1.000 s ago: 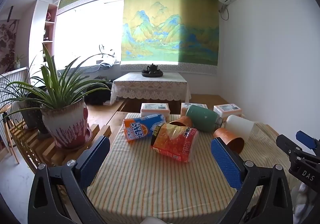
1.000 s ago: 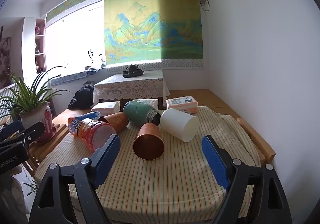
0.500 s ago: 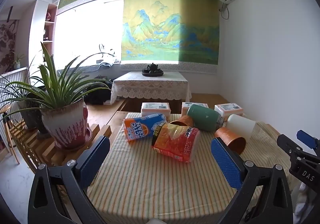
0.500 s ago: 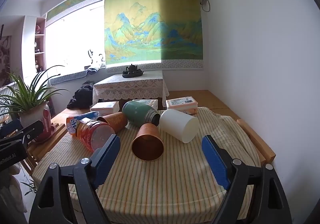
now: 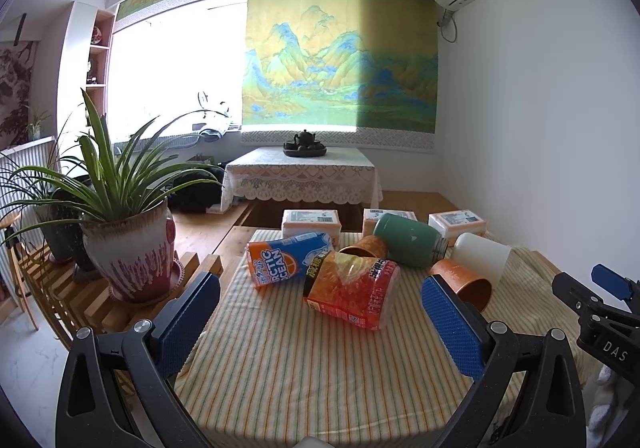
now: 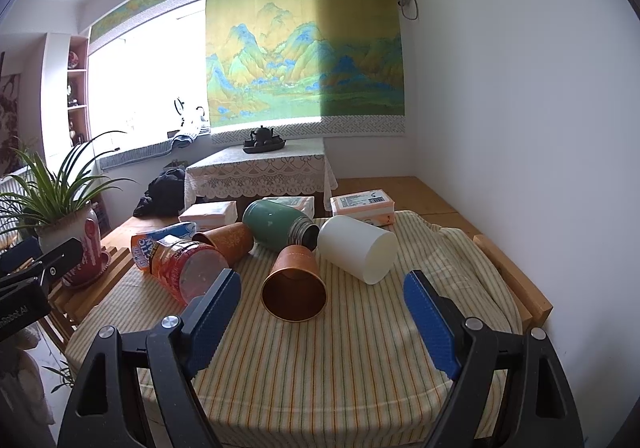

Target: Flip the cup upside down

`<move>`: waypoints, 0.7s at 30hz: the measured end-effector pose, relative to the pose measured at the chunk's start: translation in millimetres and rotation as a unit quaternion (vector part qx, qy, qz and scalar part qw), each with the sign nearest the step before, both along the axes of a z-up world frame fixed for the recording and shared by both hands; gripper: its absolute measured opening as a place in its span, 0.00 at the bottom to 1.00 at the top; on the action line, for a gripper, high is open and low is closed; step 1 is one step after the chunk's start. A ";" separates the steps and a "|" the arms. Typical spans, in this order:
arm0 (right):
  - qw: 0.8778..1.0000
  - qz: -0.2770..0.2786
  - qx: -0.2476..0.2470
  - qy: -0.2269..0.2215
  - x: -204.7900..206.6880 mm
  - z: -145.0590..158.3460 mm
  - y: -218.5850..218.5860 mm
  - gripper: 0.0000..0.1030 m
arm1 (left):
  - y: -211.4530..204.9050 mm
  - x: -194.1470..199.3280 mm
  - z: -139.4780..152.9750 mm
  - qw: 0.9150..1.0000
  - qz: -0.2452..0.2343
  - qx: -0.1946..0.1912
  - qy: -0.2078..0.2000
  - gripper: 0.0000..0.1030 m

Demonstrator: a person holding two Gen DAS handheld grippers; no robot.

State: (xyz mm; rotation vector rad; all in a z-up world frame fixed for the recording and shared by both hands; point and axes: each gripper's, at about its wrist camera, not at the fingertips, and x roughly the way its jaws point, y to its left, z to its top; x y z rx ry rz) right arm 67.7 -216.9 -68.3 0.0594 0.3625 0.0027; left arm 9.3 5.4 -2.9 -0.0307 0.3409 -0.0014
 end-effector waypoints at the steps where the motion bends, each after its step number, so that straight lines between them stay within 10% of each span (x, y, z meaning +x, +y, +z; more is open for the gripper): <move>1: 1.000 0.000 0.000 0.001 0.1 -0.2 0.6 0.78 | -0.5 0.3 -0.1 1.000 -0.001 0.000 0.001 0.99; 21: 1.000 0.000 0.006 0.011 3.4 -2.4 -2.3 0.78 | -5.4 3.5 -3.1 1.000 -0.004 0.000 0.006 0.99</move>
